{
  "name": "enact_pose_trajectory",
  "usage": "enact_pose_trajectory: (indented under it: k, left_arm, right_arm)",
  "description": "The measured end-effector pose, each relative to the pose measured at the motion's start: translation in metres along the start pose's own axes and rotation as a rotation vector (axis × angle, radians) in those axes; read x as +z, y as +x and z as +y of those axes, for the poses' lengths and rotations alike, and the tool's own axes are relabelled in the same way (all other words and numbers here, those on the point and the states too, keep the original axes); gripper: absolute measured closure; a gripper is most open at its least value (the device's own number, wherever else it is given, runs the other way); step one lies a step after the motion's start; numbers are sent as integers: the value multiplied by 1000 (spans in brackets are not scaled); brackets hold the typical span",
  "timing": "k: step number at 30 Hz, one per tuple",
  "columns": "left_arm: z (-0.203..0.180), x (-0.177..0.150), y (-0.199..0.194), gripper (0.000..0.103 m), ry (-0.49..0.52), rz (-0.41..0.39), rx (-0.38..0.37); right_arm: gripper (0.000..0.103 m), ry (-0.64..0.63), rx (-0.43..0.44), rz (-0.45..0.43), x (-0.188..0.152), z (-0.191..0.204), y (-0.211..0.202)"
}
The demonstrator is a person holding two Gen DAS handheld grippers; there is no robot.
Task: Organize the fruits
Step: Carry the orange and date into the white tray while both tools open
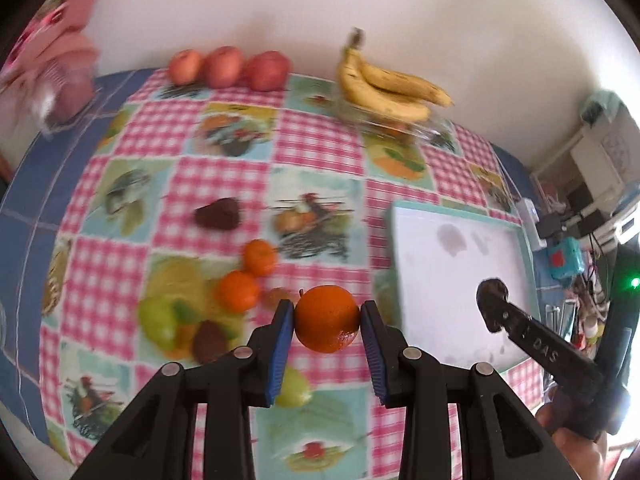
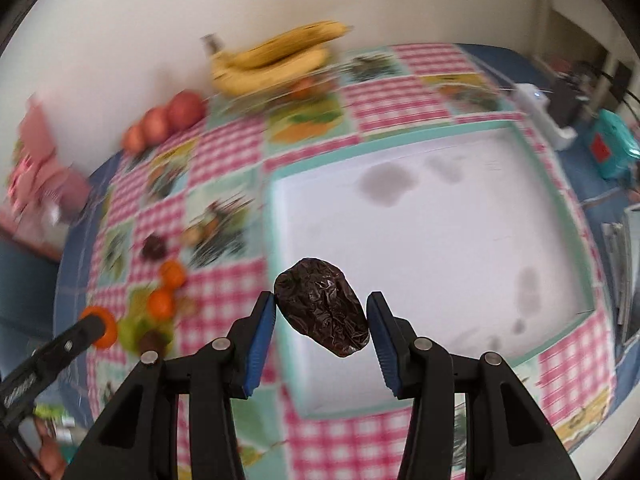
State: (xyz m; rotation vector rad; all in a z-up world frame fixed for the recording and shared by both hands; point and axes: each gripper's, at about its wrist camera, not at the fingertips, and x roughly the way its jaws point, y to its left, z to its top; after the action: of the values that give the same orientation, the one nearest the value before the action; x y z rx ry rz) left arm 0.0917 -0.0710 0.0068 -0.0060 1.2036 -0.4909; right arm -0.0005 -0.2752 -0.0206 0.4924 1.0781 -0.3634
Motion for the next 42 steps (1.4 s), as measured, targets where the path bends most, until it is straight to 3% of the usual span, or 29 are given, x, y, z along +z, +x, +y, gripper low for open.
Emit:
enact_pose_trajectory:
  k: [8, 15, 26, 36, 38, 39, 40, 42]
  left_arm:
    - [-78, 20, 52, 67, 76, 8, -43]
    - [-109, 26, 98, 67, 77, 41, -65]
    - [-122, 18, 145, 66, 115, 80, -10]
    - [-122, 18, 145, 64, 117, 83, -14]
    - [-125, 17, 144, 61, 127, 91, -7]
    - [-126, 17, 143, 53, 129, 96, -9]
    - [-127, 17, 143, 46, 130, 100, -10]
    - [-130, 17, 140, 43, 135, 102, -5]
  right_arm:
    - [54, 142, -79, -28, 31, -62, 9]
    - [54, 204, -141, -43, 47, -97, 25]
    - [54, 212, -171, 2, 51, -113, 55]
    - [54, 226, -205, 12, 49, -122, 52]
    - [54, 221, -212, 12, 49, -123, 49]
    - [53, 220, -214, 10, 50, -123, 48]
    - [51, 222, -213, 4, 50, -124, 46]
    - [42, 223, -216, -9, 51, -124, 40]
